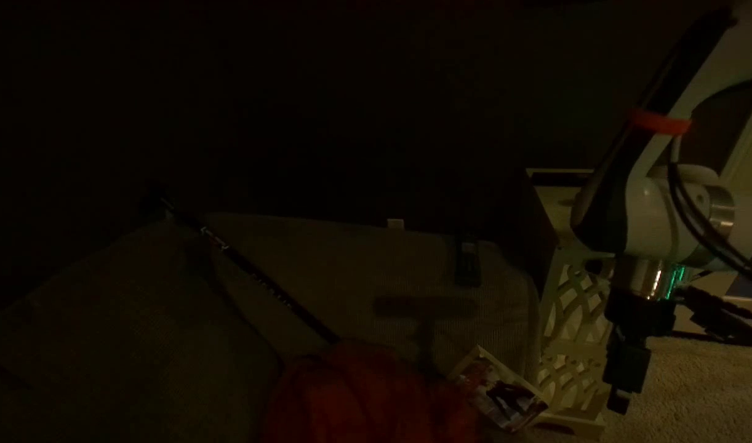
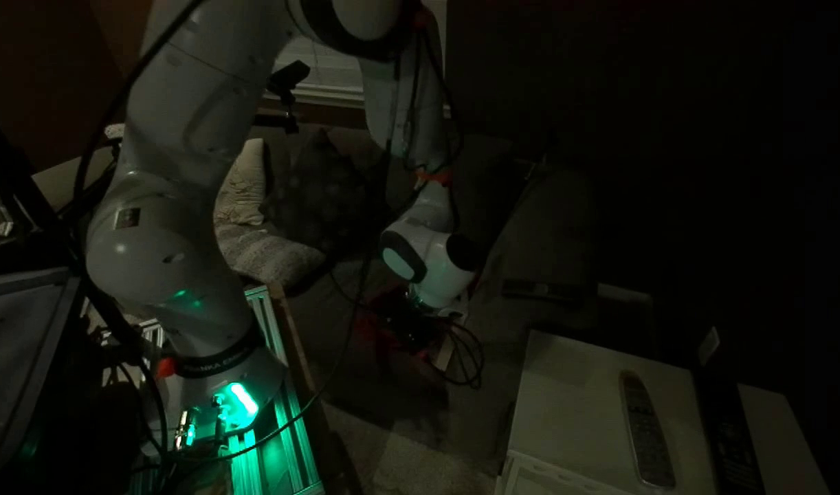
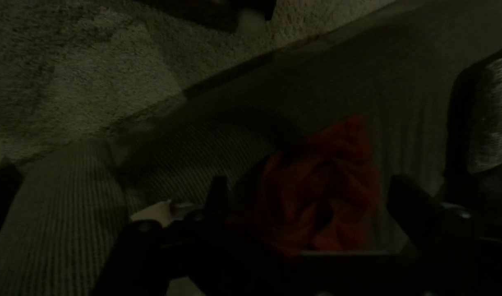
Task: Pick up the book from the chair and place it on the white shelf.
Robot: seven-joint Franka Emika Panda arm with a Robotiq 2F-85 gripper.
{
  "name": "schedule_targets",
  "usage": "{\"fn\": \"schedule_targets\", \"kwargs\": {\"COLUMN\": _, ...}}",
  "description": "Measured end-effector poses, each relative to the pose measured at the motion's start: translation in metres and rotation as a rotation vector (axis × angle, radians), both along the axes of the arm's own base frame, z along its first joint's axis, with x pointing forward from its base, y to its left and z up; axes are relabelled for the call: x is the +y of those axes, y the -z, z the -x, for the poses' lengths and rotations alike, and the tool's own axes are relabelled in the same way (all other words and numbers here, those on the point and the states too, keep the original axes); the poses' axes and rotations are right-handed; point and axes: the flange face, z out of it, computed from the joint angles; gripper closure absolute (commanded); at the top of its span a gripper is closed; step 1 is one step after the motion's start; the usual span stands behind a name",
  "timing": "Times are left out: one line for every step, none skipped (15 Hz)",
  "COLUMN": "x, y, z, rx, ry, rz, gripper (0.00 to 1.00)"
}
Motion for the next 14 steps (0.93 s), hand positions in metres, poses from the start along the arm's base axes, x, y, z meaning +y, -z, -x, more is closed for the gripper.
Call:
{"fn": "schedule_targets", "kwargs": {"x": -0.003, "y": 0.015, "z": -0.003, "rx": -0.006, "ry": 0.042, "rz": 0.006, "gripper": 0.0}}
{"fn": "schedule_targets", "kwargs": {"x": -0.004, "y": 0.029, "z": -0.007, "rx": -0.014, "ry": 0.074, "rz": 0.007, "gripper": 0.0}}
{"fn": "schedule_targets", "kwargs": {"x": -0.004, "y": 0.041, "z": -0.01, "rx": -0.017, "ry": 0.092, "rz": 0.0, "gripper": 0.0}}
{"fn": "schedule_targets", "kwargs": {"x": -0.003, "y": 0.053, "z": -0.013, "rx": -0.013, "ry": 0.096, "rz": -0.01, "gripper": 0.0}}
{"fn": "schedule_targets", "kwargs": {"x": -0.002, "y": 0.061, "z": -0.015, "rx": -0.007, "ry": 0.1, "rz": -0.015, "gripper": 0.0}}
{"fn": "schedule_targets", "kwargs": {"x": -0.001, "y": 0.067, "z": -0.016, "rx": -0.004, "ry": 0.102, "rz": -0.018, "gripper": 0.0}}
{"fn": "schedule_targets", "kwargs": {"x": -0.001, "y": 0.07, "z": -0.017, "rx": -0.002, "ry": 0.103, "rz": -0.019, "gripper": 0.0}}
{"fn": "schedule_targets", "kwargs": {"x": -0.001, "y": 0.07, "z": -0.017, "rx": -0.002, "ry": 0.103, "rz": -0.019, "gripper": 0.0}}
{"fn": "schedule_targets", "kwargs": {"x": -0.002, "y": 0.07, "z": -0.018, "rx": -0.011, "ry": 0.098, "rz": -0.011, "gripper": 0.0}}
{"fn": "schedule_targets", "kwargs": {"x": -0.003, "y": 0.069, "z": -0.021, "rx": -0.033, "ry": 0.09, "rz": -0.002, "gripper": 0.0}}
{"fn": "schedule_targets", "kwargs": {"x": -0.004, "y": 0.067, "z": -0.026, "rx": -0.066, "ry": 0.081, "rz": 0.011, "gripper": 0.0}}
{"fn": "schedule_targets", "kwargs": {"x": -0.005, "y": 0.067, "z": -0.031, "rx": -0.102, "ry": 0.072, "rz": 0.027, "gripper": 0.0}}
{"fn": "schedule_targets", "kwargs": {"x": -0.005, "y": 0.067, "z": -0.037, "rx": -0.134, "ry": 0.066, "rz": 0.038, "gripper": 0.0}}
{"fn": "schedule_targets", "kwargs": {"x": -0.005, "y": 0.069, "z": -0.042, "rx": -0.162, "ry": 0.063, "rz": 0.041, "gripper": 0.0}}
